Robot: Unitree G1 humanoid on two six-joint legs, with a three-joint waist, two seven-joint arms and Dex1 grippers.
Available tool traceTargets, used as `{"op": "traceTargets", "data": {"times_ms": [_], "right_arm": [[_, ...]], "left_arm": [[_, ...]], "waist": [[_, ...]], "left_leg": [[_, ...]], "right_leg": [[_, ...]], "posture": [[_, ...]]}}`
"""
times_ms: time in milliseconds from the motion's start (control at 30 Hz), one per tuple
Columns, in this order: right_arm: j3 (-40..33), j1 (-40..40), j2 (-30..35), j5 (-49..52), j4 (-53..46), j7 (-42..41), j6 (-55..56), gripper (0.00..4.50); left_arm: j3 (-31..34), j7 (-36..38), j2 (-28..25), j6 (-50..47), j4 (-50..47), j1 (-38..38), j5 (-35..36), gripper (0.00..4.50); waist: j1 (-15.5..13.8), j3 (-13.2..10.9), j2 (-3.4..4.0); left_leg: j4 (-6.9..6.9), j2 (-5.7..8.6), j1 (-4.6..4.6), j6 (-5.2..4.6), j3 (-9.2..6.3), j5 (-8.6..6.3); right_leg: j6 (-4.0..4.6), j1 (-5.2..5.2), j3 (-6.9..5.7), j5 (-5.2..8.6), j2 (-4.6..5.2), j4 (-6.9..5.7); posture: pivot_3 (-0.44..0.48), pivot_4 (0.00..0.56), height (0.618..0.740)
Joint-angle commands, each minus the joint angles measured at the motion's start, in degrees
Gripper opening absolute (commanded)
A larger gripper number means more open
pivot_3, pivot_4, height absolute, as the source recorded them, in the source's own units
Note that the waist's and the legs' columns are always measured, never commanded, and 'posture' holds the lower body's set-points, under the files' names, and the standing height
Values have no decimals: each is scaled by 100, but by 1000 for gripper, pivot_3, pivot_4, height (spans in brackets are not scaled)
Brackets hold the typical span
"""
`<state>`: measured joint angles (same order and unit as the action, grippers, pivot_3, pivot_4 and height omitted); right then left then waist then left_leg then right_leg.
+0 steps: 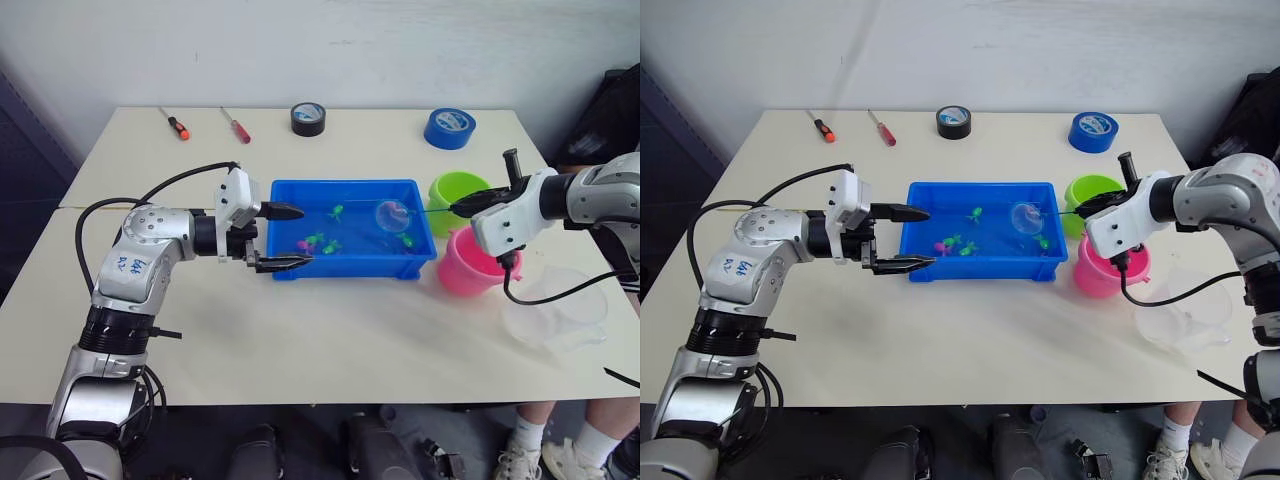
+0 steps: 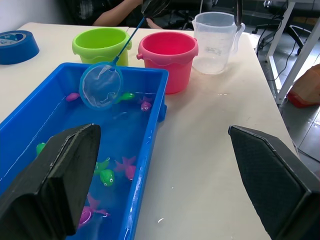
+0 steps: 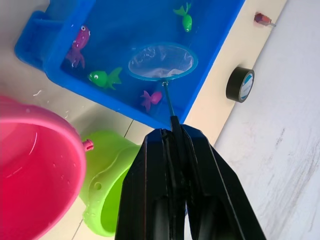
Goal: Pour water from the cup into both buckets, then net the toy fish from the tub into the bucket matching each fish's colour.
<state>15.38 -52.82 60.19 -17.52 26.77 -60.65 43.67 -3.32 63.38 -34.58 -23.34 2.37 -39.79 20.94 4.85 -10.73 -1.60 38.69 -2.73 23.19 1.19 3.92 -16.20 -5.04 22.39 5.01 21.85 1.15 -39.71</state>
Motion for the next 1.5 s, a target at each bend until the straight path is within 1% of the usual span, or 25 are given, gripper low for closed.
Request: {"op": "traceTargets", "data": {"times_ms": [33, 200, 433, 633, 767, 1000, 1067, 1167, 1300, 1433, 1500], "right_arm": [[-189, 68, 252, 173, -102, -82, 57, 0], [-119, 227, 239, 110, -108, -53, 104, 0], [-64, 231, 186, 45, 24, -49, 161, 0], [-99, 379, 201, 259, 14, -199, 92, 0], [-244, 660, 160, 675, -271, -374, -464, 0], [-477, 1066, 106, 1105, -744, -425, -1550, 0], [-590, 1184, 64, 1252, -917, -435, -2025, 0], [-792, 1369, -49, 1629, -1217, -467, -3066, 0], [-986, 1612, -113, 1877, -1556, -455, -3915, 0], [-944, 1718, 1, 1357, -1548, -85, -3277, 0], [-933, 1743, -13, 1302, -1582, -52, -3244, 0]], "left_arm": [[92, 6, -47, -6, -238, 9, 95, 4477], [55, 19, -5, 29, -210, -22, 86, 4477], [42, 68, -17, 52, -210, -42, 72, 4477], [56, 70, -28, 33, -237, -33, 79, 4477], [63, 74, -32, 34, -220, -41, 82, 4477], [55, 75, -11, 43, -204, -59, 84, 4477], [53, 84, -13, 42, -194, -66, 85, 4477], [49, 95, -12, 50, -161, -83, 78, 4477], [49, 96, -5, 55, -139, -94, 76, 4477], [60, 107, -19, 47, -140, -106, 84, 4477], [66, 114, -28, 40, -139, -110, 89, 4477]], "waist": [[-3, 0, 0], [13, 0, 1], [4, -1, 1], [5, 0, 1], [2, 0, 1], [-5, 0, 1], [-6, 0, 1], [-9, -1, 1], [-16, -1, 1], [-13, -1, 1], [-9, -1, 1]], "left_leg": [[0, 0, 0, 0, 0, 0], [1, 0, 0, 0, 1, 0], [4, 0, 0, 0, 1, 0], [4, -1, 0, 0, 1, 0], [5, 0, 0, -1, 0, 0], [8, -2, 0, -1, 0, 0], [8, -1, 0, -1, 0, 0], [8, -1, 0, -1, -1, 0], [8, -1, 0, -1, -2, -1], [8, 1, 0, -2, -1, -1], [7, 2, 0, -2, 1, -1]], "right_leg": [[0, 0, 0, 0, 1, 0], [0, 0, 1, 0, 0, 0], [0, 0, 2, 0, 0, -1], [0, 0, 1, 0, 0, -2], [0, -2, 1, 0, 0, -2], [0, -2, 1, 0, 0, -4], [0, -2, 1, 0, 0, -4], [0, -2, 0, 0, 0, -4], [0, -3, 0, 0, 0, -5], [0, -2, 0, 0, 0, -3], [0, -1, 2, 0, -1, -3]], "posture": [[0, 150, 740], [0, 150, 740], [0, 150, 740], [0, 150, 740], [0, 150, 740], [0, 150, 740], [0, 150, 740], [0, 150, 740], [0, 150, 740], [0, 150, 740], [0, 150, 740]]}}
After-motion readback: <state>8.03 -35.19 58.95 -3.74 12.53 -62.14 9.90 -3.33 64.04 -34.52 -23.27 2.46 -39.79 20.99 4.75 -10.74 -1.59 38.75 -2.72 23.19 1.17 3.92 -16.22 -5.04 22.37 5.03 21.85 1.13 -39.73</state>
